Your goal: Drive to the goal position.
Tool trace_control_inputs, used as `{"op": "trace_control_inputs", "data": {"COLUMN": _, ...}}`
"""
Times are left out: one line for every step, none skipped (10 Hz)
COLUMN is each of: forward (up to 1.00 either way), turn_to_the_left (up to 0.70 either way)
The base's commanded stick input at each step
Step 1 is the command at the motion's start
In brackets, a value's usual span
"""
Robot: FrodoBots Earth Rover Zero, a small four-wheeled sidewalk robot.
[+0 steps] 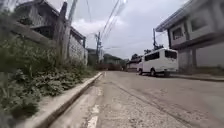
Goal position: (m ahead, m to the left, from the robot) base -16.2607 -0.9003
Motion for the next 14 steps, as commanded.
{"op": "trace_control_inputs", "data": {"forward": 0.7, "turn_to_the_left": 0.0}}
{"op": "trace_control_inputs", "data": {"forward": 0.7, "turn_to_the_left": 0.0}}
{"op": "trace_control_inputs", "data": {"forward": 0.7, "turn_to_the_left": 0.0}}
{"op": "trace_control_inputs", "data": {"forward": 0.7, "turn_to_the_left": 0.0}}
{"op": "trace_control_inputs", "data": {"forward": 0.7, "turn_to_the_left": 0.0}}
{"op": "trace_control_inputs", "data": {"forward": 0.7, "turn_to_the_left": 0.0}}
{"op": "trace_control_inputs", "data": {"forward": 0.7, "turn_to_the_left": 0.0}}
{"op": "trace_control_inputs", "data": {"forward": 0.7, "turn_to_the_left": 0.0}}
{"op": "trace_control_inputs", "data": {"forward": 0.7, "turn_to_the_left": 0.0}}
{"op": "trace_control_inputs", "data": {"forward": 0.7, "turn_to_the_left": 0.0}}
{"op": "trace_control_inputs", "data": {"forward": 0.7, "turn_to_the_left": 0.0}}
{"op": "trace_control_inputs", "data": {"forward": 0.7, "turn_to_the_left": 0.0}}
{"op": "trace_control_inputs", "data": {"forward": 0.7, "turn_to_the_left": 0.0}}
{"op": "trace_control_inputs", "data": {"forward": 0.7, "turn_to_the_left": 0.0}}
